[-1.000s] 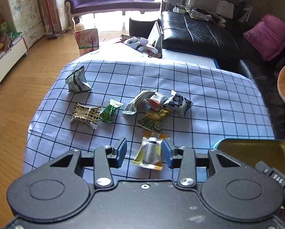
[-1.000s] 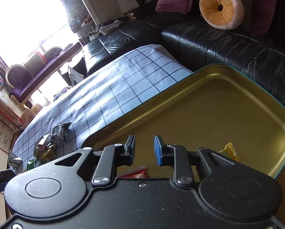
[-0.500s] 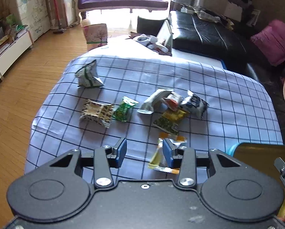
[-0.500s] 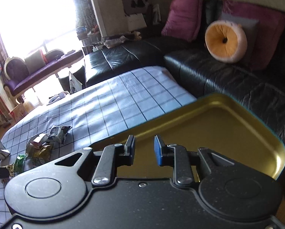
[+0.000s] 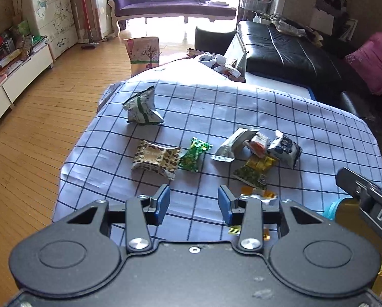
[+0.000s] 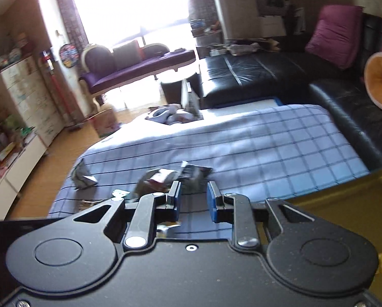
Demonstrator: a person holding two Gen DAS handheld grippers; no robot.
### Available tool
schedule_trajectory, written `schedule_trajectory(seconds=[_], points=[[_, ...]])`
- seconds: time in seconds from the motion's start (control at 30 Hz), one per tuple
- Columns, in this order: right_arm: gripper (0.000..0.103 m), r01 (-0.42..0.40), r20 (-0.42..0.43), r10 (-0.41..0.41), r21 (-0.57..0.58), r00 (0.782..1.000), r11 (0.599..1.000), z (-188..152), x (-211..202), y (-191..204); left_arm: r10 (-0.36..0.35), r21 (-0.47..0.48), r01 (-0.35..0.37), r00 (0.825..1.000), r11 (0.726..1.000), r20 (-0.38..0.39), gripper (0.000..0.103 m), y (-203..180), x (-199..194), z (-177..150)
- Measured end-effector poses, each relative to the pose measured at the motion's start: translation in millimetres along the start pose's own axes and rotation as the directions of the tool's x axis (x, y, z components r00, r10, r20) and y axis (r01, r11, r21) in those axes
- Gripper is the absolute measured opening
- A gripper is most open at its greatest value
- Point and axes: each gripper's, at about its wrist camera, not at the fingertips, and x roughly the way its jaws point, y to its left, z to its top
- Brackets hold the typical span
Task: Organize snacks
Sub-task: 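Grasp the silver-and-yellow snack packet with the right tool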
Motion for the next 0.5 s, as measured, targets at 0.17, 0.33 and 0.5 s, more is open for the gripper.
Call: schedule_trajectory(seconds=[0.17, 0.33, 0.5], points=[[0.035, -0.053, -0.117, 0.052, -0.007, 0.992, 0.999, -11.3, 26.3, 5.1, -0.004, -0.018, 0.003, 1.0, 1.0, -0.027, 0.042, 14.5, 10.3, 0.9], [0.035, -0.066, -0.174, 0.07, 0.03, 0.982, 0.997, -24.6, 37.3, -2.4, -0.004, -0.003, 0.004, 0.999, 1.0, -0.054, 0.042, 22.0, 20.2, -1.8], [0.035, -0.101, -0.192, 0.117, 0.09, 0.974, 0.991, -24.2, 40.8, -6.7, 0.01, -0.033, -0.012, 0.998, 0.999, -0.063, 0.042, 36.1, 25.8, -2.0]])
